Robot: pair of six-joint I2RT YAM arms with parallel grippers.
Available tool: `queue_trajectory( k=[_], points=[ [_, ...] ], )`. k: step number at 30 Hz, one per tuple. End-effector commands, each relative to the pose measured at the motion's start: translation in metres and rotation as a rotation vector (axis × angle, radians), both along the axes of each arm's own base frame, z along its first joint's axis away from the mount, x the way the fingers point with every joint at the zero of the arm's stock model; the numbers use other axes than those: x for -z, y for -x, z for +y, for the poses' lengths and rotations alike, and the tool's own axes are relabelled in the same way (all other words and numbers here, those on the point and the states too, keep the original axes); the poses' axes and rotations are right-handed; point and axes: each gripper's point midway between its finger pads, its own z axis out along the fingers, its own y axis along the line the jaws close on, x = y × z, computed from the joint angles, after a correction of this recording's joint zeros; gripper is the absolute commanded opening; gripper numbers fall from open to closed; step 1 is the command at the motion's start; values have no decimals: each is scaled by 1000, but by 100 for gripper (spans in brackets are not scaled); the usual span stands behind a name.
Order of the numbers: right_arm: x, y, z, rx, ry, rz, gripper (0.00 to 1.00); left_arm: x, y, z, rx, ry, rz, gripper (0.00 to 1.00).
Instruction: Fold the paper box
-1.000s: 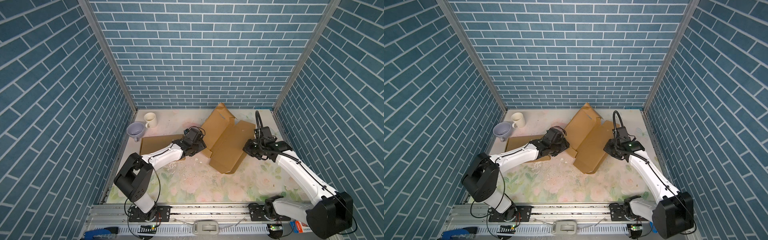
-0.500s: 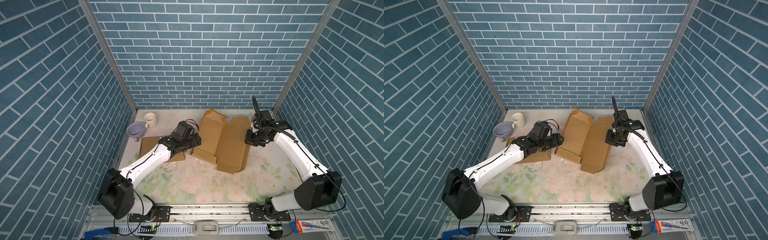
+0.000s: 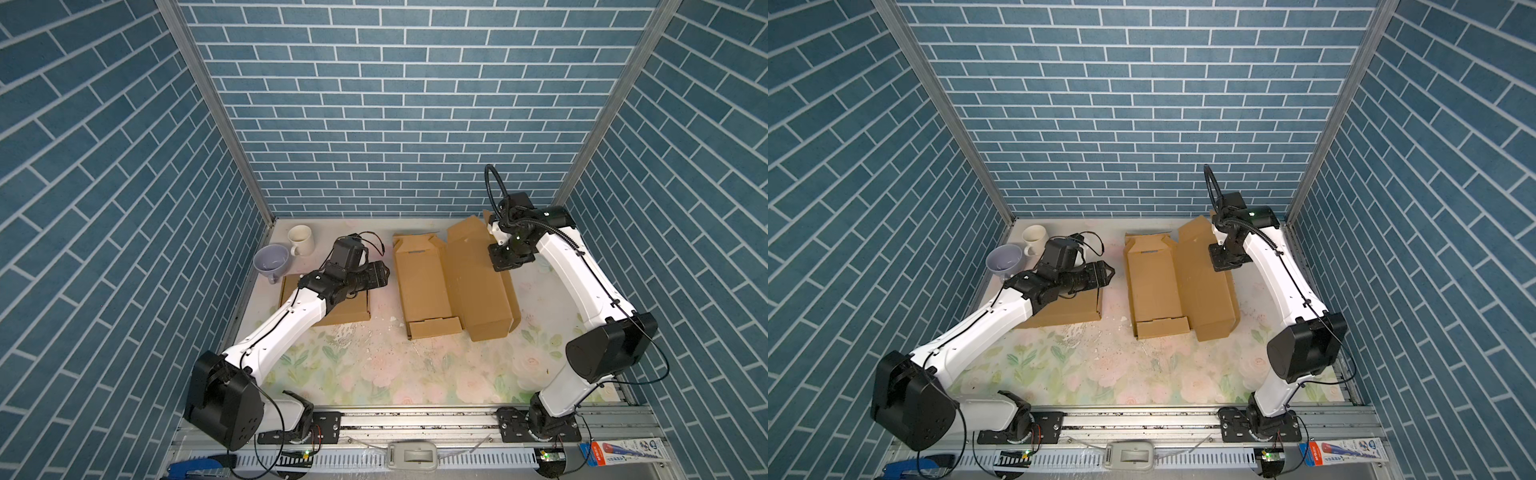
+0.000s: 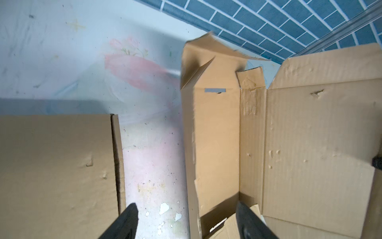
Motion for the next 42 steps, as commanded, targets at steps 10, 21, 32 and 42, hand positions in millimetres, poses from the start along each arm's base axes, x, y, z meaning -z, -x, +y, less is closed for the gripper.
queue_trajectory(
  k=[10,21,32,42],
  points=[
    [-22,-34,30,-745,437,-159,0,-18,-17,40,24,68,-174,71],
    [-11,-32,49,-874,451,-338,0,59,-45,44,8,124,111,65],
    [-8,-32,52,-869,455,-382,0,117,-5,-5,54,186,357,60],
    [-6,-35,58,-856,453,-398,0,103,12,-59,45,440,390,52]
  ],
)
